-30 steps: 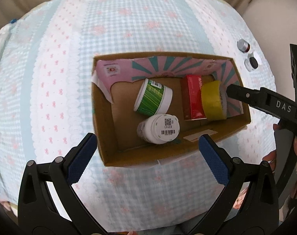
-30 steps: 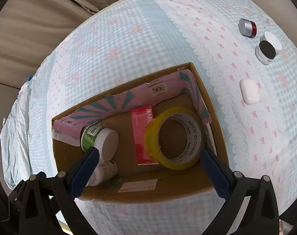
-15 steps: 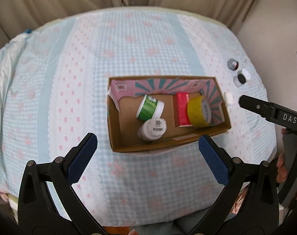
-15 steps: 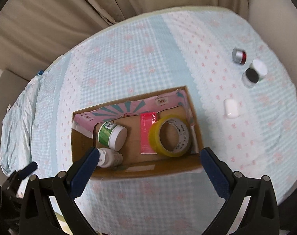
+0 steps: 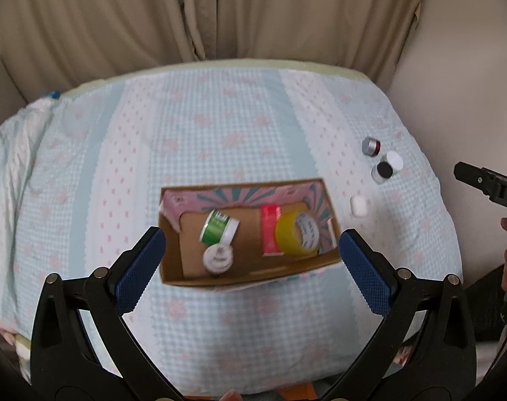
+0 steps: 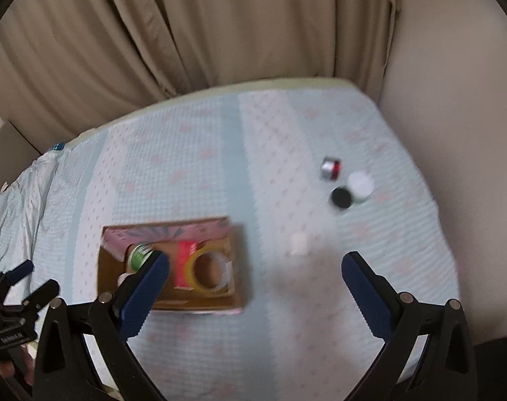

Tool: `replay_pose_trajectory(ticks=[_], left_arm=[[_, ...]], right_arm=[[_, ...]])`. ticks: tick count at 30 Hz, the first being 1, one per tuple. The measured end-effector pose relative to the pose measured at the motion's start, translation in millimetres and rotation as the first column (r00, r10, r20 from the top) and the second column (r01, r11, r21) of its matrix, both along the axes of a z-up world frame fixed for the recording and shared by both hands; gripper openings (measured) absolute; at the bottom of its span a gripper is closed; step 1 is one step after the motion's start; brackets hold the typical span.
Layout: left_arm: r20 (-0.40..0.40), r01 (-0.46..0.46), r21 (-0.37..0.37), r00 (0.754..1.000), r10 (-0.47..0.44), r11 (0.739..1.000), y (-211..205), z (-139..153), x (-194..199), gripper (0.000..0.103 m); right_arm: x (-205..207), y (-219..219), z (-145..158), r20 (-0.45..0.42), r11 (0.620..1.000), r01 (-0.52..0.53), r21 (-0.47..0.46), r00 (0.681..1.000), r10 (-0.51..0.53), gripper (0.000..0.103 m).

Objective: Organize rigid objects
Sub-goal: 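Lift both grippers out of the box and move toward the jars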

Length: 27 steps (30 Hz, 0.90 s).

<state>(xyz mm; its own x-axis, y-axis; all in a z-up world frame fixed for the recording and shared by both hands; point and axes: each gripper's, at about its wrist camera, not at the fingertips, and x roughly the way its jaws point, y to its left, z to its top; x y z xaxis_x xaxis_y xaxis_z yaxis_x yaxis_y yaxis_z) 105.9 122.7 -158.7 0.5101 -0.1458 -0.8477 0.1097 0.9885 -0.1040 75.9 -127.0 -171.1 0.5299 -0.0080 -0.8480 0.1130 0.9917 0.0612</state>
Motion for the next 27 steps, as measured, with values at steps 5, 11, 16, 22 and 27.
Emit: replay_pose_trajectory(ticks=[5, 11, 16, 22, 27], left_arm=[[0.052, -0.067, 0.014, 0.996, 0.066, 0.998, -54, 19, 1, 0.103], [0.100, -0.142, 0.037, 0.985, 0.137, 0.989, -135, 23, 7, 0.103], [0.085, -0.135, 0.010, 0.987, 0.133, 0.991, -195, 16, 18, 0.103], [0.093, -0.052, 0.028, 0.994, 0.049, 0.998, -255, 8, 27, 0.103], [0.079, 0.050, 0.009, 0.996, -0.050, 0.999, -294, -20, 48, 0.103]], right_arm=[[9, -59, 9, 0.036, 0.997, -0.061, -0.051, 0.997, 0.063, 0.103], [27, -133, 10, 0.059, 0.985, -0.149, -0.087, 0.986, 0.155, 0.103], [43, -188, 1, 0.050, 0.970, -0.218, -0.107, 0.973, 0.225, 0.103], [58, -223, -11, 0.049, 0.954, -0.280, -0.112, 0.957, 0.286, 0.103], [72, -242, -27, 0.040, 0.942, -0.312, -0.126, 0.947, 0.319, 0.103]])
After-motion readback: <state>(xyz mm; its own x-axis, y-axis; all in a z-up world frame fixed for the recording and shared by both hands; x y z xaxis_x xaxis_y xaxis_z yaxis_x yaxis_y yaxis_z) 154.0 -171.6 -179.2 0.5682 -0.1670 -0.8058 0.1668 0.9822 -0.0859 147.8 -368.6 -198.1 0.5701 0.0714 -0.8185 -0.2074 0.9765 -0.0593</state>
